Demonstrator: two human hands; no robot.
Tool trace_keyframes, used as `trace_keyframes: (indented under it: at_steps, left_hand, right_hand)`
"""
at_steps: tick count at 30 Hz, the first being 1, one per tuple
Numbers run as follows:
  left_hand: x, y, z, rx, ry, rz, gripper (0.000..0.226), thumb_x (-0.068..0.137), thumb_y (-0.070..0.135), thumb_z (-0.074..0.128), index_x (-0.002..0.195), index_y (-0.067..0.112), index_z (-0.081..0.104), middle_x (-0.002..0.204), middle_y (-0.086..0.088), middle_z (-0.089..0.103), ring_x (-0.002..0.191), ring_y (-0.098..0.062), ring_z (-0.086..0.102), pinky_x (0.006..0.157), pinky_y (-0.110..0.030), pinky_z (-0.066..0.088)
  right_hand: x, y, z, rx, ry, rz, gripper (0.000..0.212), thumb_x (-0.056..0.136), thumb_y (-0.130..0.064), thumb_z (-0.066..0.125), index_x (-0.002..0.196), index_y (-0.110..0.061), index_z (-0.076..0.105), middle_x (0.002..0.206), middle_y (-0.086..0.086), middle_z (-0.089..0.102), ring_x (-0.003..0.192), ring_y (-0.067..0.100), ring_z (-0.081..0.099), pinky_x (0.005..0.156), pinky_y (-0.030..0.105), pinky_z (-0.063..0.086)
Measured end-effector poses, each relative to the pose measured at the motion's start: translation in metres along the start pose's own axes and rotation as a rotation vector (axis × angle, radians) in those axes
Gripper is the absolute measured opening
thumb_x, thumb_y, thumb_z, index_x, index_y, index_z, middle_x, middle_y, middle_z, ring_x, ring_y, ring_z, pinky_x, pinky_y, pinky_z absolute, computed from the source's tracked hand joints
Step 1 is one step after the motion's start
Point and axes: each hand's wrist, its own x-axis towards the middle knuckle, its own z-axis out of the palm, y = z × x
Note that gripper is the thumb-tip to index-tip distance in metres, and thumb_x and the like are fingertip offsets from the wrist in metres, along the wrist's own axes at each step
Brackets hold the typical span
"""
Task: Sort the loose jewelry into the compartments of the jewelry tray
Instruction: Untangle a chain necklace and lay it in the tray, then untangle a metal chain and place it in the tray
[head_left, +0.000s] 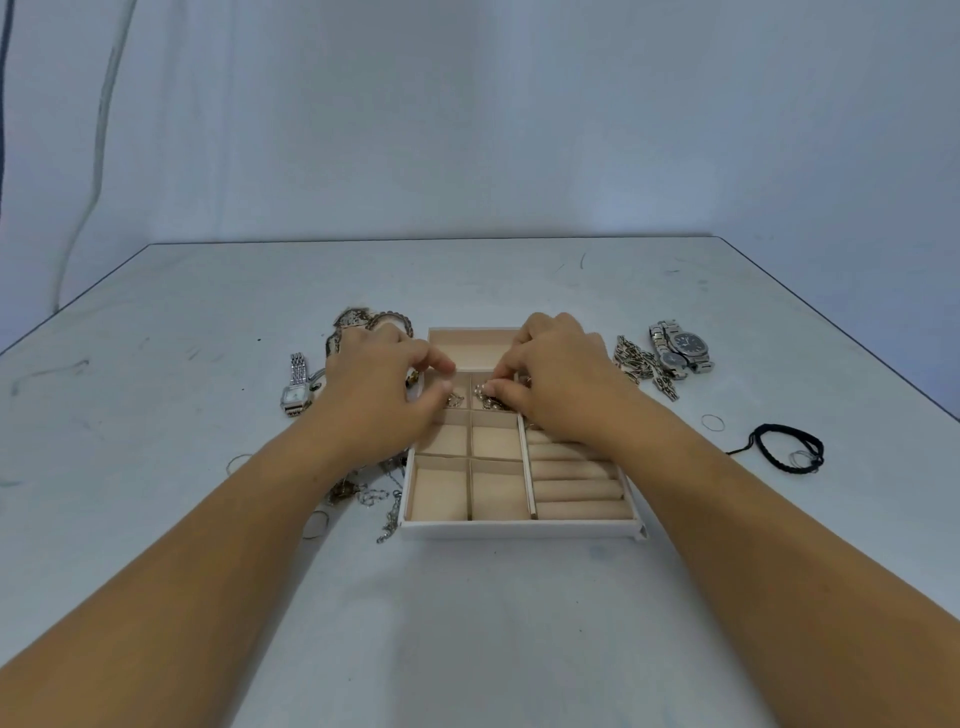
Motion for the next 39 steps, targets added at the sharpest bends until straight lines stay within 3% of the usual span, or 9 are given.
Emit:
trace_keyframes:
  at_steps: [5, 10, 14, 20, 24, 26, 29, 39]
  left_hand:
    - [-0.001, 0.004, -0.001, 0.016, -0.008, -0.008, 0.018, 0.087, 0.04, 0.058, 0.103, 0.037, 0.064, 0.1, 0.004, 0.052, 0.108, -0.017, 0.033, 0.084, -0.03, 0.024]
    - [-0.003, 0.016, -0.004, 0.035, -0.046, 0.014, 0.022, 0.087, 0.043, 0.057, 0.108, 0.038, 0.062, 0.104, 0.008, 0.052, 0.115, -0.018, 0.032, 0.087, -0.033, 0.025]
    - [0.001, 0.036, -0.002, -0.072, -0.064, 0.09, 0.023, 0.086, 0.039, 0.06, 0.109, 0.037, 0.061, 0.099, 0.013, 0.05, 0.112, -0.013, 0.032, 0.091, -0.033, 0.028]
    - [0.022, 0.068, 0.01, -0.119, -0.172, 0.148, 0.025, 0.088, 0.041, 0.058, 0.113, 0.038, 0.06, 0.108, 0.013, 0.053, 0.116, -0.016, 0.035, 0.1, -0.04, 0.033]
    - [0.042, 0.093, 0.028, -0.113, -0.195, 0.143, 0.022, 0.088, 0.042, 0.057, 0.11, 0.039, 0.06, 0.109, 0.014, 0.053, 0.118, -0.015, 0.036, 0.09, -0.034, 0.032]
    - [0.05, 0.104, 0.039, -0.124, -0.218, 0.131, 0.021, 0.089, 0.039, 0.057, 0.109, 0.038, 0.062, 0.109, 0.011, 0.053, 0.118, -0.018, 0.037, 0.095, -0.036, 0.034]
    - [0.061, 0.113, 0.054, -0.124, -0.236, 0.112, 0.019, 0.089, 0.037, 0.057, 0.106, 0.042, 0.064, 0.104, 0.011, 0.051, 0.115, -0.021, 0.037, 0.101, -0.04, 0.035]
    - [0.074, 0.128, 0.07, 0.092, -0.314, 0.1, 0.022, 0.081, 0.057, 0.059, 0.094, 0.042, 0.069, 0.109, 0.007, 0.054, 0.117, -0.023, 0.034, 0.093, -0.039, 0.029]
  right_hand:
    - [-0.005, -0.001, -0.006, -0.022, -0.083, 0.018, 0.027, 0.087, -0.053, 0.053, 0.097, -0.034, 0.069, 0.109, -0.004, 0.048, 0.109, 0.019, 0.037, 0.091, 0.041, 0.031]
    - [-0.013, 0.019, -0.038, 0.095, -0.015, 0.041, 0.023, 0.089, -0.043, 0.056, 0.109, -0.035, 0.064, 0.114, -0.003, 0.05, 0.114, 0.018, 0.04, 0.1, 0.043, 0.034]
    - [-0.024, 0.054, -0.072, 0.048, 0.036, 0.062, 0.019, 0.088, -0.04, 0.058, 0.106, -0.035, 0.064, 0.103, -0.009, 0.047, 0.103, 0.013, 0.044, 0.096, 0.039, 0.039]
    - [-0.042, 0.099, -0.085, -0.05, 0.001, 0.17, 0.02, 0.086, -0.036, 0.063, 0.105, -0.033, 0.066, 0.108, -0.005, 0.053, 0.106, 0.017, 0.045, 0.094, 0.039, 0.039]
    - [-0.046, 0.115, -0.074, -0.057, -0.005, 0.212, 0.019, 0.087, -0.035, 0.062, 0.104, -0.033, 0.067, 0.11, -0.002, 0.054, 0.109, 0.02, 0.044, 0.097, 0.042, 0.037]
    - [-0.047, 0.12, -0.066, -0.051, 0.002, 0.224, 0.019, 0.087, -0.035, 0.061, 0.105, -0.032, 0.067, 0.11, -0.002, 0.055, 0.108, 0.019, 0.043, 0.094, 0.039, 0.036]
    - [-0.049, 0.123, -0.055, -0.044, 0.001, 0.24, 0.019, 0.085, -0.035, 0.064, 0.103, -0.032, 0.066, 0.109, -0.001, 0.055, 0.107, 0.02, 0.043, 0.09, 0.037, 0.035]
    - [-0.057, 0.122, -0.048, -0.09, 0.027, 0.262, 0.017, 0.077, -0.052, 0.064, 0.079, -0.035, 0.064, 0.091, -0.009, 0.046, 0.097, 0.015, 0.04, 0.087, 0.036, 0.034]
